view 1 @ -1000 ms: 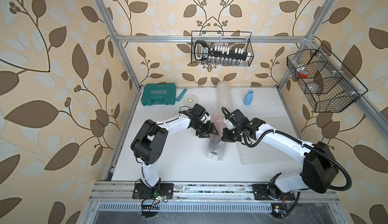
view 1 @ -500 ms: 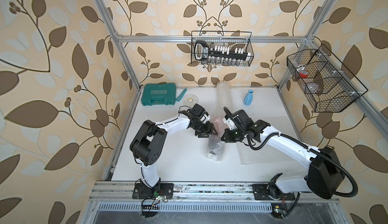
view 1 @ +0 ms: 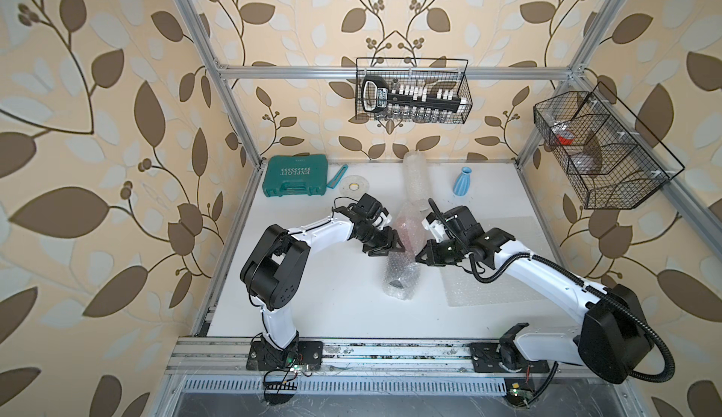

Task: Unwrap the vase from the bubble wrap
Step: Unwrap the bubble wrap at the center of the board.

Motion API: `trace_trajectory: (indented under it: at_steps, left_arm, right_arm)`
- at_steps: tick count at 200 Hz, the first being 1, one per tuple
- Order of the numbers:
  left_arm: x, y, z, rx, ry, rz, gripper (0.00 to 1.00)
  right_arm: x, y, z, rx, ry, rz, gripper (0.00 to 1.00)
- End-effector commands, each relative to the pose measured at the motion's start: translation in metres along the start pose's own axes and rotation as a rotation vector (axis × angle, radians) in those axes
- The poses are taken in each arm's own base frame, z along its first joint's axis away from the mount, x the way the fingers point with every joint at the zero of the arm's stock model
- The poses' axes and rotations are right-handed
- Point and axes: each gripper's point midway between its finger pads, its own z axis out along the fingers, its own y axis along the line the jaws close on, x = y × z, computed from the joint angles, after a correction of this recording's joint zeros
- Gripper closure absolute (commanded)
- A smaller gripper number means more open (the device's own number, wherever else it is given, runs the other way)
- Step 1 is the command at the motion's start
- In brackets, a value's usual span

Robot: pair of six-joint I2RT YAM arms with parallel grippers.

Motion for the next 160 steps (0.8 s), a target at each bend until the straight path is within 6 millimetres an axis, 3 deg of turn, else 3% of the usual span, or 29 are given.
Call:
trace_trajectory:
  at_steps: [1, 21, 80, 122, 160]
  left_arm:
    - [0.026, 0.044, 0.007, -0.175, 0.053, -0.045, 0.37]
    - [0.026, 0.040, 0.007, -0.156, 0.061, -0.040, 0.37]
    - [0.027, 0.001, -0.006, -0.011, 0.053, -0.033, 0.37]
    - [0.032, -0.013, -0.004, 0.021, 0.058, -0.026, 0.38]
    - [0.032, -0.013, -0.005, -0.002, 0.040, -0.022, 0.38]
  right_arm:
    - [0.002, 0.007, -0.008, -0.049, -0.022, -0.012, 1.00]
    - [0.002, 0.003, -0.008, -0.037, -0.018, -0.002, 1.00]
    - [0.000, 0.006, -0.003, -0.004, 0.011, -0.005, 1.00]
    - [0.002, 0.008, -0.001, 0.133, 0.053, -0.067, 0.71]
    - [0.006, 0.004, -0.009, 0.248, 0.069, -0.071, 0.61]
